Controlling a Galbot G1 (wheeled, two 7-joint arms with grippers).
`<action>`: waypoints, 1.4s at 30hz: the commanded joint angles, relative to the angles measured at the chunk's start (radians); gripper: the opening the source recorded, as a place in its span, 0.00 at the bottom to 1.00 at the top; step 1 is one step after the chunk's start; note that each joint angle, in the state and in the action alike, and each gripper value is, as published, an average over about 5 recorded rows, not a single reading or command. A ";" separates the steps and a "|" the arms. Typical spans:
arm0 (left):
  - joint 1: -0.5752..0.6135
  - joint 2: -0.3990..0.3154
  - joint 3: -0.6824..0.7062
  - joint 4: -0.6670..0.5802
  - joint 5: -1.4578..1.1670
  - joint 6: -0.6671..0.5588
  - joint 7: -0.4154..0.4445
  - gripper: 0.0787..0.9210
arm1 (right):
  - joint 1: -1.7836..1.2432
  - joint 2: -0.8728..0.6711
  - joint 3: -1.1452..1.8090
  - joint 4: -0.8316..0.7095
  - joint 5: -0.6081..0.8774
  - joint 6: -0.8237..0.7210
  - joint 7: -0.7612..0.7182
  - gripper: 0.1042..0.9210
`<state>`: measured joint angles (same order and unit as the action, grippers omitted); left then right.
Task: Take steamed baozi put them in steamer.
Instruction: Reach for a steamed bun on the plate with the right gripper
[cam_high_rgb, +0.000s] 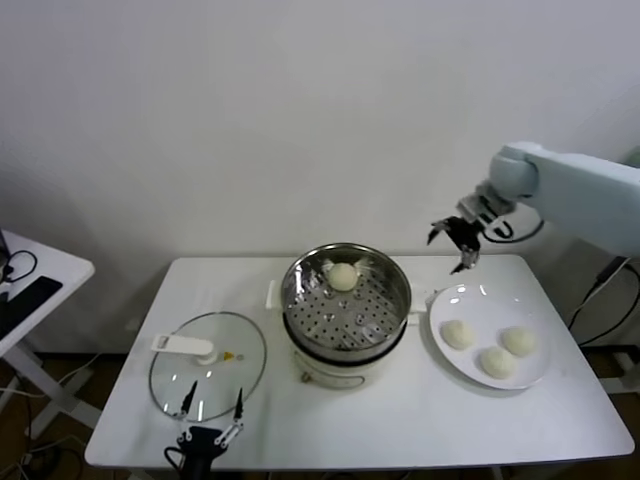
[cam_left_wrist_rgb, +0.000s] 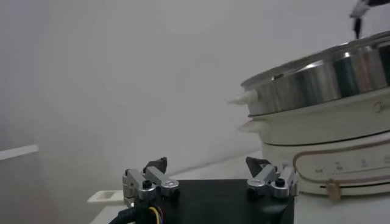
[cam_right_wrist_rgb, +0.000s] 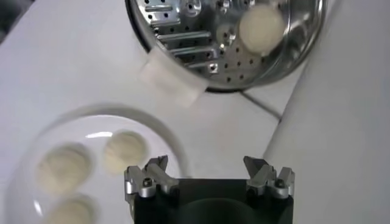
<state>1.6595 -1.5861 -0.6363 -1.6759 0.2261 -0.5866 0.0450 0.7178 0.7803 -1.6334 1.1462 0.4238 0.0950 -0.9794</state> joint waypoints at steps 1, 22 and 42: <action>0.000 -0.001 0.002 0.002 0.006 0.002 0.000 0.88 | -0.091 -0.184 -0.031 0.186 0.097 -0.342 0.084 0.88; 0.005 -0.002 -0.012 0.025 0.016 -0.006 -0.001 0.88 | -0.504 -0.064 0.363 -0.059 -0.121 -0.349 0.086 0.88; 0.005 0.003 -0.022 0.032 0.018 -0.018 -0.003 0.88 | -0.524 -0.001 0.391 -0.118 -0.178 -0.335 0.074 0.86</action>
<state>1.6635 -1.5839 -0.6587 -1.6443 0.2429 -0.6030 0.0419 0.2188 0.7635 -1.2618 1.0551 0.2736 -0.2416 -0.8935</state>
